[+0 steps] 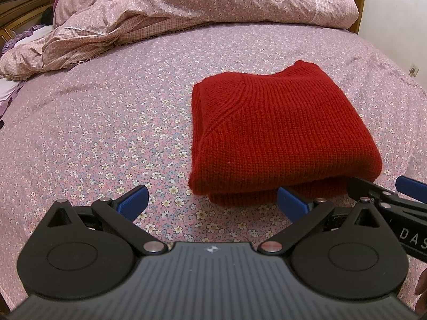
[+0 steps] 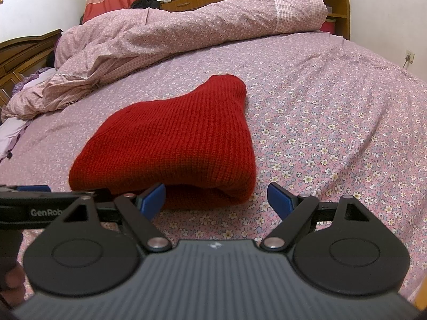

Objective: Fold small clothes

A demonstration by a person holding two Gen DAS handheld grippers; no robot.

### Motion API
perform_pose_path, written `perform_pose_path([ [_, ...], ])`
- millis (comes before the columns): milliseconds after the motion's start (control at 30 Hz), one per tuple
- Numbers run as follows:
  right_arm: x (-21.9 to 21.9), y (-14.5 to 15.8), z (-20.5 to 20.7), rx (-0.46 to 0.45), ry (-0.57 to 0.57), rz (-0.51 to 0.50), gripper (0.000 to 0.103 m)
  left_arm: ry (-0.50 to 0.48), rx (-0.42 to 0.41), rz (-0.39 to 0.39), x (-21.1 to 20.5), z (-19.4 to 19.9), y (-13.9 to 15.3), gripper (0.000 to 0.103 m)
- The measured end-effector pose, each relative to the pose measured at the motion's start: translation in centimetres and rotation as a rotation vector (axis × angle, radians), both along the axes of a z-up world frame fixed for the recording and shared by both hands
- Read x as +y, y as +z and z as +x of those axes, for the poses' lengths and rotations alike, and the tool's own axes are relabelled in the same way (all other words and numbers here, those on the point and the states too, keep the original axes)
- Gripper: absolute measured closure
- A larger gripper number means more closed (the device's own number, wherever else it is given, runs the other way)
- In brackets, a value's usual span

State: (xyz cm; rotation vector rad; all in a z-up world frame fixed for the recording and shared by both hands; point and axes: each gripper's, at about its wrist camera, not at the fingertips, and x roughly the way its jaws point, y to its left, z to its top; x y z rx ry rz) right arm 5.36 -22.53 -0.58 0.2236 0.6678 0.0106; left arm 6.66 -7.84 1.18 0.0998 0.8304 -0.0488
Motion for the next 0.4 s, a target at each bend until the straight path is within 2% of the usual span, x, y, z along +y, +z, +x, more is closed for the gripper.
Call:
perform_pose_path([
  [400, -0.06, 0.14, 0.01, 0.004, -0.007, 0.001, 0.018, -0.002, 0.009, -0.003, -0.09, 0.09, 0.13, 0.000],
])
